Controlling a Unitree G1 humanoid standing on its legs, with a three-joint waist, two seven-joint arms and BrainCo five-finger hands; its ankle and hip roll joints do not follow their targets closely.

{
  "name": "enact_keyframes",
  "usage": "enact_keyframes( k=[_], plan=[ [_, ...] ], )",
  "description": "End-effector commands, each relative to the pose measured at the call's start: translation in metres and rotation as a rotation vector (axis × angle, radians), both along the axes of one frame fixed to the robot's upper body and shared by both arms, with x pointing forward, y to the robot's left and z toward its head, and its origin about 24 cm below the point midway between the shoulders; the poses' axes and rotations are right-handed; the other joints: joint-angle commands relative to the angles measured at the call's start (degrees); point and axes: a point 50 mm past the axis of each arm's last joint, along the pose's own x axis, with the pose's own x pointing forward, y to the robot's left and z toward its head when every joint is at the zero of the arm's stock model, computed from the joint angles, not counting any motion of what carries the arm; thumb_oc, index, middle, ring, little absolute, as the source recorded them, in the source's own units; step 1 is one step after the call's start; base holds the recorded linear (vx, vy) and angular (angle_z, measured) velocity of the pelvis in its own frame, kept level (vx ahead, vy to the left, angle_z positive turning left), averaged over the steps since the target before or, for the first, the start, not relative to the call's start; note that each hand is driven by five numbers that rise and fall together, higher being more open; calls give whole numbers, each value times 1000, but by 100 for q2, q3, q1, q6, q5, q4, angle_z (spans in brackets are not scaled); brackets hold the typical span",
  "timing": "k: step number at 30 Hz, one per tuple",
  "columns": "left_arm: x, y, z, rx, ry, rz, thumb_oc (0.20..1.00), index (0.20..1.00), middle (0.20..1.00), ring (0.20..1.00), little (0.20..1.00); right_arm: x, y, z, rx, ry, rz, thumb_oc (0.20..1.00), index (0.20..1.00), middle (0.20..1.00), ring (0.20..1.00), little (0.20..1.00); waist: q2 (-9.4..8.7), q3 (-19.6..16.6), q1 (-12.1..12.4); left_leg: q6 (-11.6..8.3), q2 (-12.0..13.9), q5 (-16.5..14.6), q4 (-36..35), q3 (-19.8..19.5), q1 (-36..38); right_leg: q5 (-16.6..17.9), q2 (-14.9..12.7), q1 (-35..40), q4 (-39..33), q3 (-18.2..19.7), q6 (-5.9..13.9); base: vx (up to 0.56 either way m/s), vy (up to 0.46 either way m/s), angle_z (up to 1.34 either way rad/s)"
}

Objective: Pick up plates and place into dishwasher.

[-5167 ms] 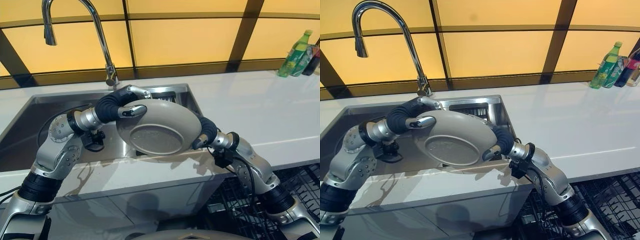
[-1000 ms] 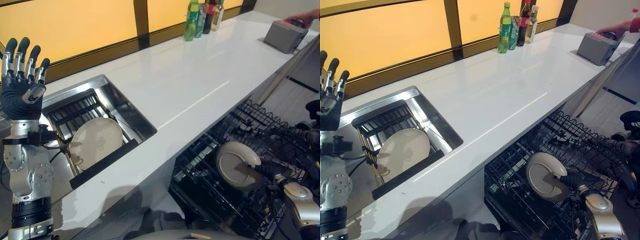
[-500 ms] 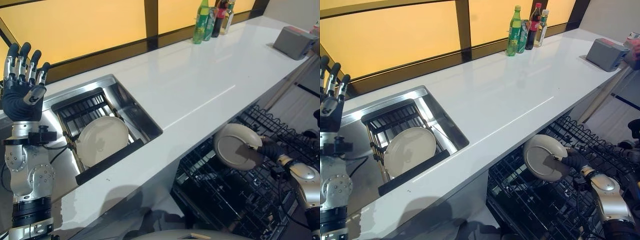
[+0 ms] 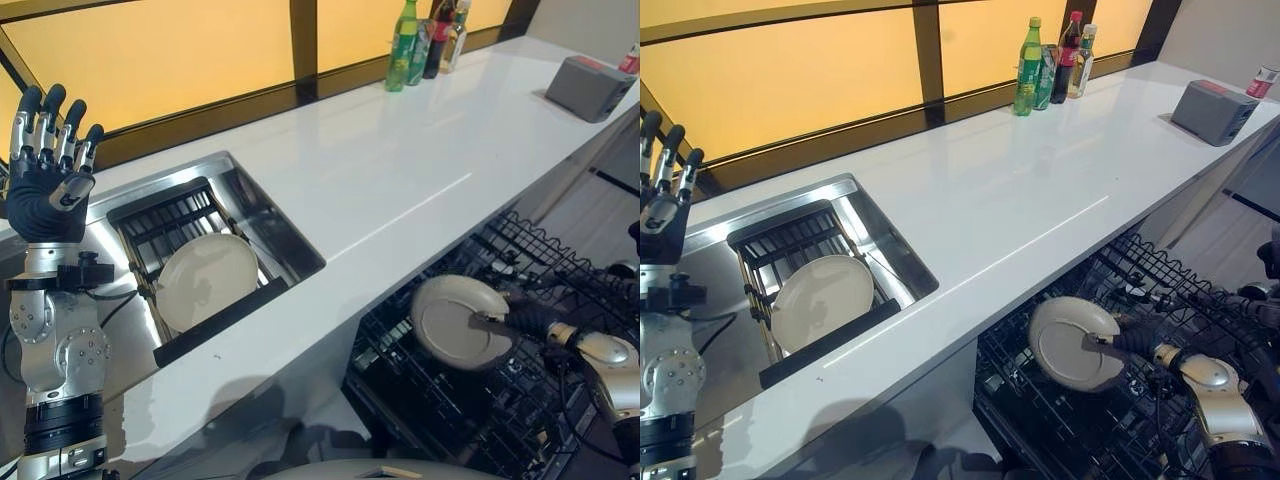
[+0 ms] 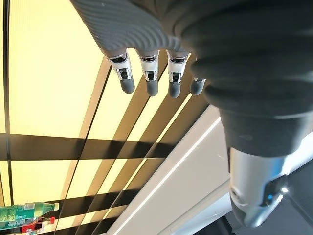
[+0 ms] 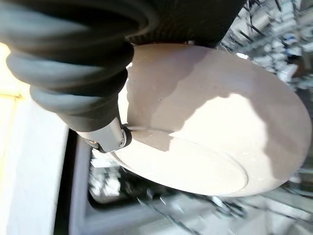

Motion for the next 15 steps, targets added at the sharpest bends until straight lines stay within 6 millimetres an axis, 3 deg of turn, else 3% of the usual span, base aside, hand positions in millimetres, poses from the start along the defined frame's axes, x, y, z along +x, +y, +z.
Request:
enact_keyframes(
  k=[1,15],
  plan=[
    [5,0,12,78,-5,-24,1000,1000,1000,1000,1000,-4,1,2,-116,65,145,200,200,200,200,200,-138,-395,129,-189,-46,1007,-173,-424,-948,-1592,-87,317,1309,-164,139,36,1,0],
    [8,-20,9,67,4,-50,1000,1000,1000,1000,1000,-45,49,-75,-350,389,420,200,200,200,200,200,-100,-284,210,-169,-116,1005,-89,-509,-1007,-1702,-91,335,1409,-103,68,3,13,0]
  ],
)
